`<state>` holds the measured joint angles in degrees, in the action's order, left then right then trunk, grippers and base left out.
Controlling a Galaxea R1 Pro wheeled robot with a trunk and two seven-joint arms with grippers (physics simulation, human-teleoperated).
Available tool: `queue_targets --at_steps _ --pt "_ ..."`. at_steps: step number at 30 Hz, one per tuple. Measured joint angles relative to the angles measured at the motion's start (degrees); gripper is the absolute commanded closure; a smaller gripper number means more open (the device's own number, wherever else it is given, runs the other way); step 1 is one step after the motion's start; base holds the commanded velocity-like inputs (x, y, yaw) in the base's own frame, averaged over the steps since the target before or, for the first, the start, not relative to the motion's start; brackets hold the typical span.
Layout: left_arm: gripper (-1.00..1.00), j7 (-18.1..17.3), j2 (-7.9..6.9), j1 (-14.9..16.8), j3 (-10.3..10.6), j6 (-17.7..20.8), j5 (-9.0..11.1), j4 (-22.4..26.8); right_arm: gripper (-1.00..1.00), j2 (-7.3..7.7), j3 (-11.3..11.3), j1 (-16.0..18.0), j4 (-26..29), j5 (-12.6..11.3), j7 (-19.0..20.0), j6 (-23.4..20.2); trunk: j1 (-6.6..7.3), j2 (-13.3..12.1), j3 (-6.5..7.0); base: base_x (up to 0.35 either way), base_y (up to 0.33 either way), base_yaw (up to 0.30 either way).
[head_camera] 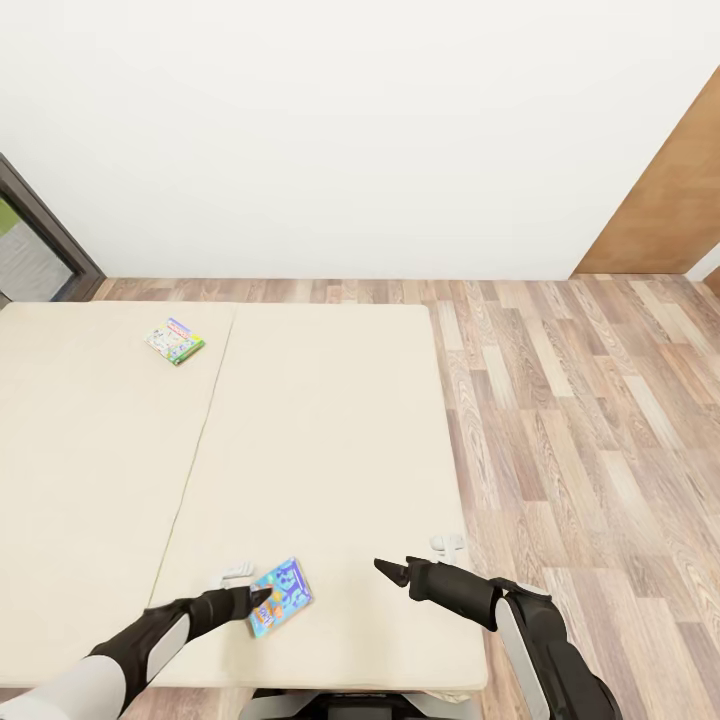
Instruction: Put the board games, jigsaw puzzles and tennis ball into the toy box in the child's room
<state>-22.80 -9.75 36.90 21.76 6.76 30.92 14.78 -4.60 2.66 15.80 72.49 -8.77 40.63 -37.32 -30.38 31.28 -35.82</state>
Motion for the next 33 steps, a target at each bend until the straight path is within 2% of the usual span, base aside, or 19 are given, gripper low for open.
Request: queue_targets --at_steps 4,11,20,33 --pt "-1.00 -0.9 -0.62 0.0 0.0 -1.1 0.1 -0.5 -1.00 0.00 0.0 0.0 0.0 0.0 0.0 0.0 0.00 0.0 0.00 0.000 0.000 0.000" --pt "-1.00 -1.2 -0.86 0.0 -0.1 -1.6 0.1 -0.7 -1.00 0.00 0.0 0.0 0.0 0.1 0.0 0.0 0.00 0.0 0.00 0.000 0.000 0.000" --pt "-1.00 -1.2 -0.73 0.0 -0.1 -1.7 0.1 -0.8 -1.00 0.00 0.0 0.0 0.0 0.1 0.0 0.0 0.00 0.0 -0.17 0.000 0.000 0.000" --pt "-1.00 -1.2 -0.50 0.0 -0.1 -1.7 0.1 -0.8 -1.00 -0.01 0.0 0.0 0.0 0.1 0.0 0.0 0.00 0.0 -1.24 0.000 0.000 0.000"
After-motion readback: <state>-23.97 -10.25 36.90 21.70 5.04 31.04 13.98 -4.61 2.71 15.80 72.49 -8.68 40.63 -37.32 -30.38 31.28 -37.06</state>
